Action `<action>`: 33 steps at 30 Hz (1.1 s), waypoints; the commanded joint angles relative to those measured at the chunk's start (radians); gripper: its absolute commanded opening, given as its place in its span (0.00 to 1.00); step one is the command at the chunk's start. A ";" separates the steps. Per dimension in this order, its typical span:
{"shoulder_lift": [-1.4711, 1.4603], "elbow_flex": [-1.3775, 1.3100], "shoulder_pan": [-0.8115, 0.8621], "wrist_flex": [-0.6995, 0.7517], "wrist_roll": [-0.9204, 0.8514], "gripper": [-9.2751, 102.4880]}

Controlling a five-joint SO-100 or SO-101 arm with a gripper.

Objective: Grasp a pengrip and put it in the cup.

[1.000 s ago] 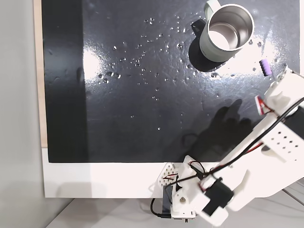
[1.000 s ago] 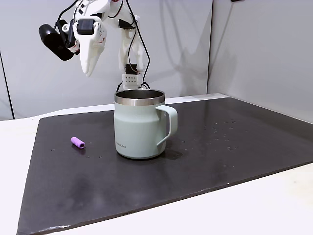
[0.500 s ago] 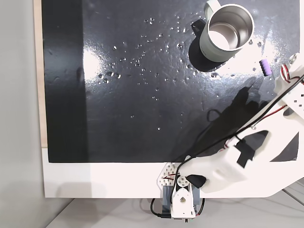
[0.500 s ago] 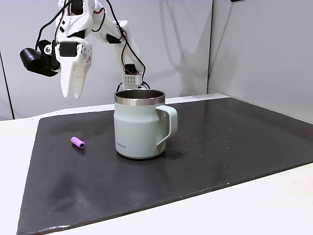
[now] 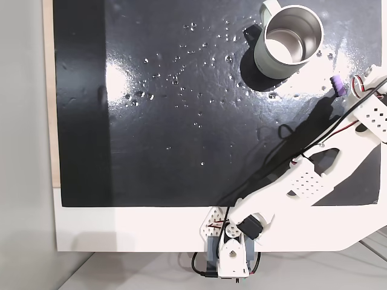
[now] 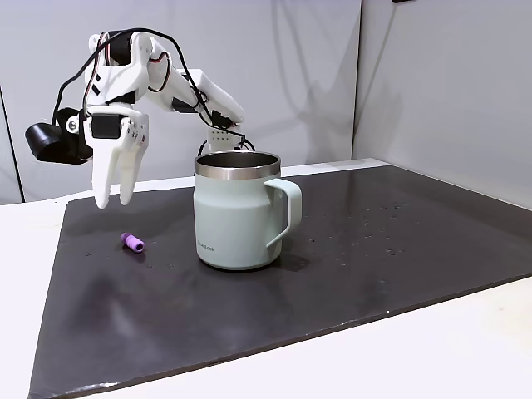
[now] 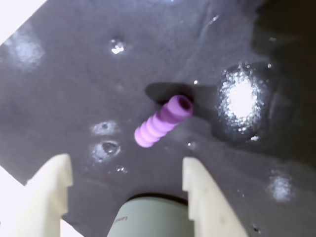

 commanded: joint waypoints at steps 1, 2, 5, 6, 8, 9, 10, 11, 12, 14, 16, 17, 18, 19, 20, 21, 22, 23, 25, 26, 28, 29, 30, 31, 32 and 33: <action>-0.015 -0.063 -0.011 -0.025 0.008 0.34; -0.025 -0.061 -0.015 -0.037 0.008 0.34; -0.040 -0.052 -0.037 -0.078 0.009 0.35; -0.041 -0.043 -0.043 -0.089 0.009 0.35; -0.041 -0.015 -0.052 -0.104 0.012 0.35; -0.041 0.003 -0.054 -0.112 0.014 0.35; -0.041 0.023 -0.054 -0.120 0.014 0.35; -0.043 0.038 -0.054 -0.129 0.014 0.35; -0.044 0.055 -0.052 -0.137 0.014 0.35; -0.052 0.077 -0.048 -0.155 0.014 0.35; -0.064 0.089 -0.046 -0.170 0.011 0.35; -0.069 0.098 -0.046 -0.179 0.009 0.35; -0.072 0.104 -0.048 -0.187 0.006 0.35; -0.077 0.110 -0.049 -0.193 0.002 0.35; -0.081 0.115 -0.051 -0.196 0.000 0.35; -0.083 0.117 -0.051 -0.198 -0.002 0.34; -0.086 0.114 -0.051 -0.201 -0.002 0.34; -0.086 0.114 -0.051 -0.204 -0.002 0.34; -0.091 0.114 -0.051 -0.210 -0.002 0.33; -0.094 0.114 -0.051 -0.213 -0.002 0.32; -0.101 0.114 -0.051 -0.221 -0.002 0.28; -0.103 0.114 -0.051 -0.224 0.000 0.26; -0.104 0.114 -0.051 -0.225 0.000 0.24; -0.106 0.114 -0.051 -0.229 0.002 0.22; -0.106 0.114 -0.049 -0.230 0.003 0.20; -0.109 0.110 -0.049 -0.232 0.003 0.19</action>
